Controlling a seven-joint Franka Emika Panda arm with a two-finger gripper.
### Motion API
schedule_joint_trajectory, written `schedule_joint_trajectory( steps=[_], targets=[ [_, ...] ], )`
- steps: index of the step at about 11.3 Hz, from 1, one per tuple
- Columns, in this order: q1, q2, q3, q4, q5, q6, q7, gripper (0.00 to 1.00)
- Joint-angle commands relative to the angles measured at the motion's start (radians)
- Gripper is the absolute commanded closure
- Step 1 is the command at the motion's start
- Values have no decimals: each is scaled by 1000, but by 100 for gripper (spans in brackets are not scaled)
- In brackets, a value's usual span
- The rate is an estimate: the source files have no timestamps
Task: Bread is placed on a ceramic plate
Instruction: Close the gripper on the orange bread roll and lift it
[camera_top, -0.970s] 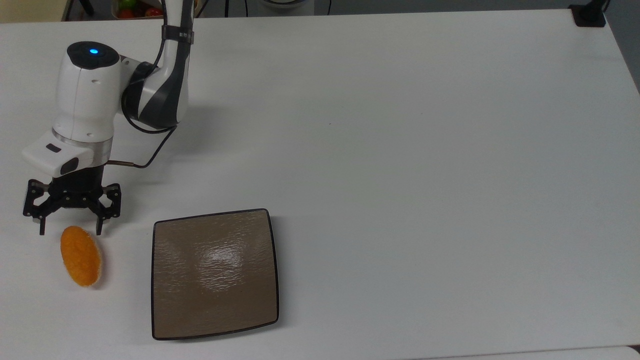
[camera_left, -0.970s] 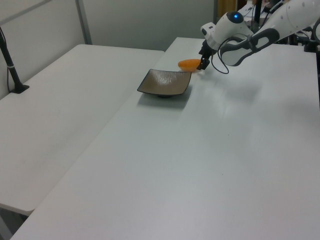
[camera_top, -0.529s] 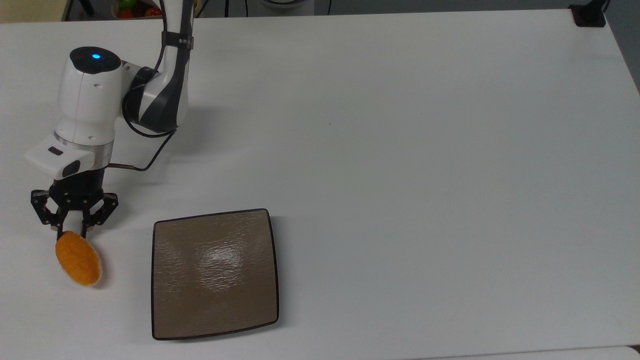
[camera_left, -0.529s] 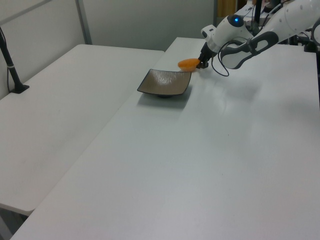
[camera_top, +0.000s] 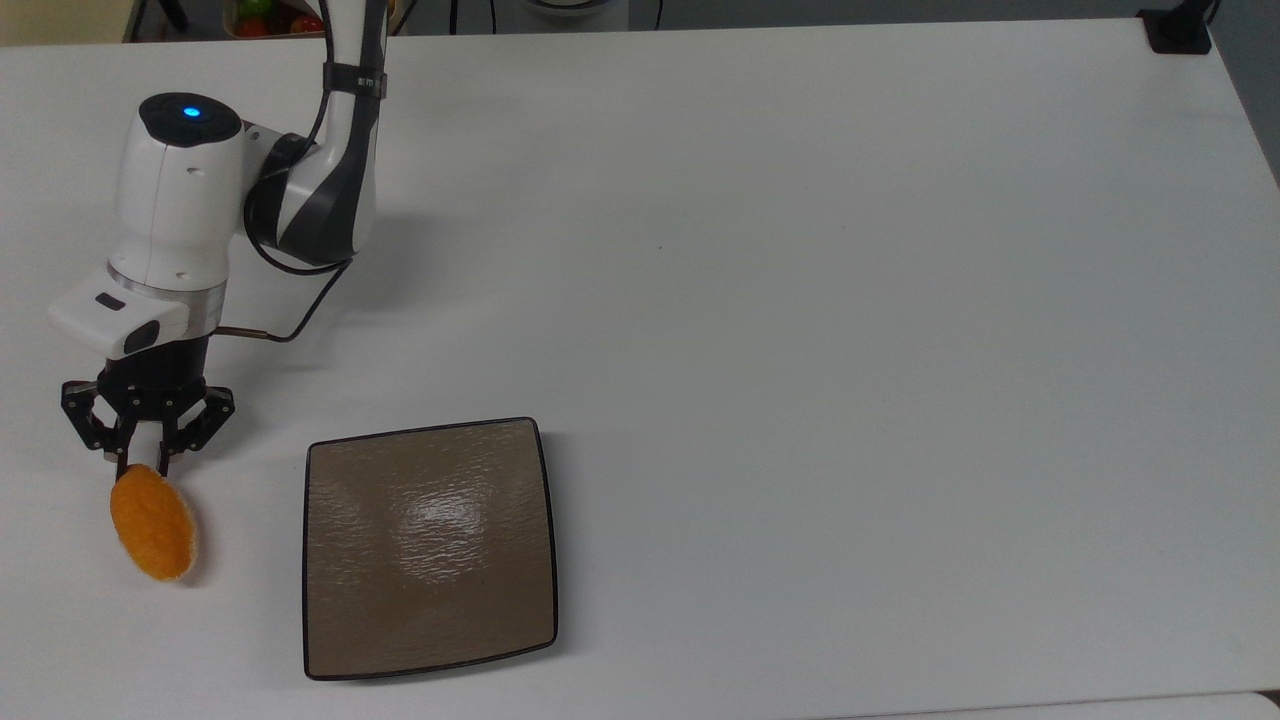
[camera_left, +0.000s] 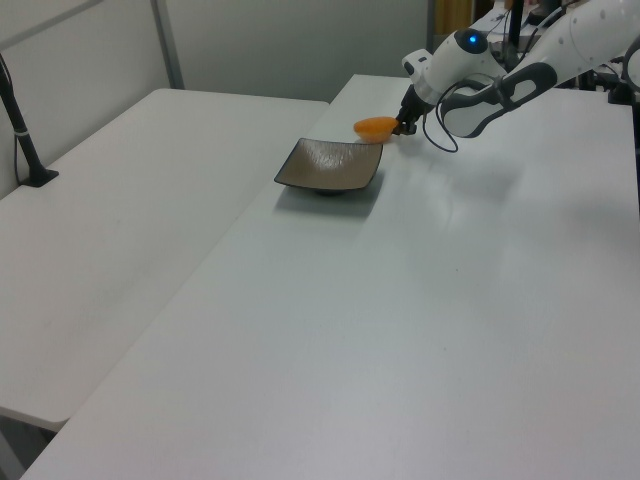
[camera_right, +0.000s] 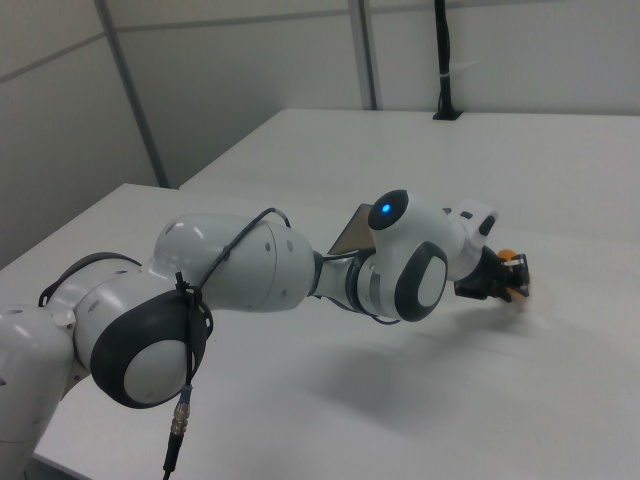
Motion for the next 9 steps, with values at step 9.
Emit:
schedule_joint_trajectory(
  steps=[9],
  targets=[
    [7,-19,-3,13,-6,23,-5,95]
  ],
)
